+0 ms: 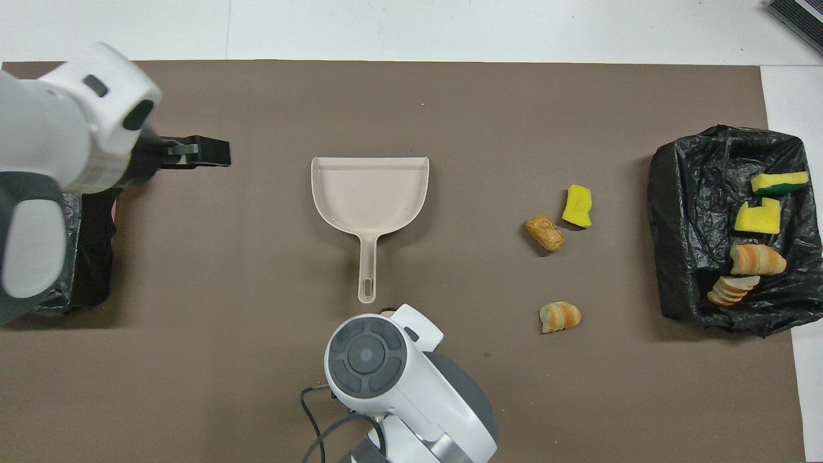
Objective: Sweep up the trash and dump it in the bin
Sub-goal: 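Release the dustpan and withdraw the right gripper while the left gripper reaches in, then grasp the dustpan with the left gripper while the right gripper reaches the brush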
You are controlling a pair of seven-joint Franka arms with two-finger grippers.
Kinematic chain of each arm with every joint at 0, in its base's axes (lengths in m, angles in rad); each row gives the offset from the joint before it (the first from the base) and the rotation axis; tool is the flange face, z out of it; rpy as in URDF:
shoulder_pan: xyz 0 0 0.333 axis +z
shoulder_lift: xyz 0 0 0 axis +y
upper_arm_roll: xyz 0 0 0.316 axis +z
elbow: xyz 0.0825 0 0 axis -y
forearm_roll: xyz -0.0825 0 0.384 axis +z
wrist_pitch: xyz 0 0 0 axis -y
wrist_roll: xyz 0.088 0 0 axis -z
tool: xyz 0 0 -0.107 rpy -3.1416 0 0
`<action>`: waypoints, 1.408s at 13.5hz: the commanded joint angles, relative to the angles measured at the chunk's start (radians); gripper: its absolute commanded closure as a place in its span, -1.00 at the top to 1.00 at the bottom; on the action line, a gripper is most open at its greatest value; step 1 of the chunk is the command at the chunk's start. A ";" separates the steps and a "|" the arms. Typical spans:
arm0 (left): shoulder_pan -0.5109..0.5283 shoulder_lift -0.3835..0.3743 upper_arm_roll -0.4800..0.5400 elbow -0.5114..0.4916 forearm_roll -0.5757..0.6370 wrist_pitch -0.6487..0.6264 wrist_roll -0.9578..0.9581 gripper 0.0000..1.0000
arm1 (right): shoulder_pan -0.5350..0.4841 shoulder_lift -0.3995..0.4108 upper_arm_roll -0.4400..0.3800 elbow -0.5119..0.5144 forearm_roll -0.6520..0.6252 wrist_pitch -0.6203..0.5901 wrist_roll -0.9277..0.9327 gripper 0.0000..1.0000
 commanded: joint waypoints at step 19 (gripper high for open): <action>-0.354 0.157 0.014 -0.286 0.055 0.186 -0.234 -1.00 | 0.175 -0.035 -0.003 -0.265 0.105 0.291 0.309 -1.00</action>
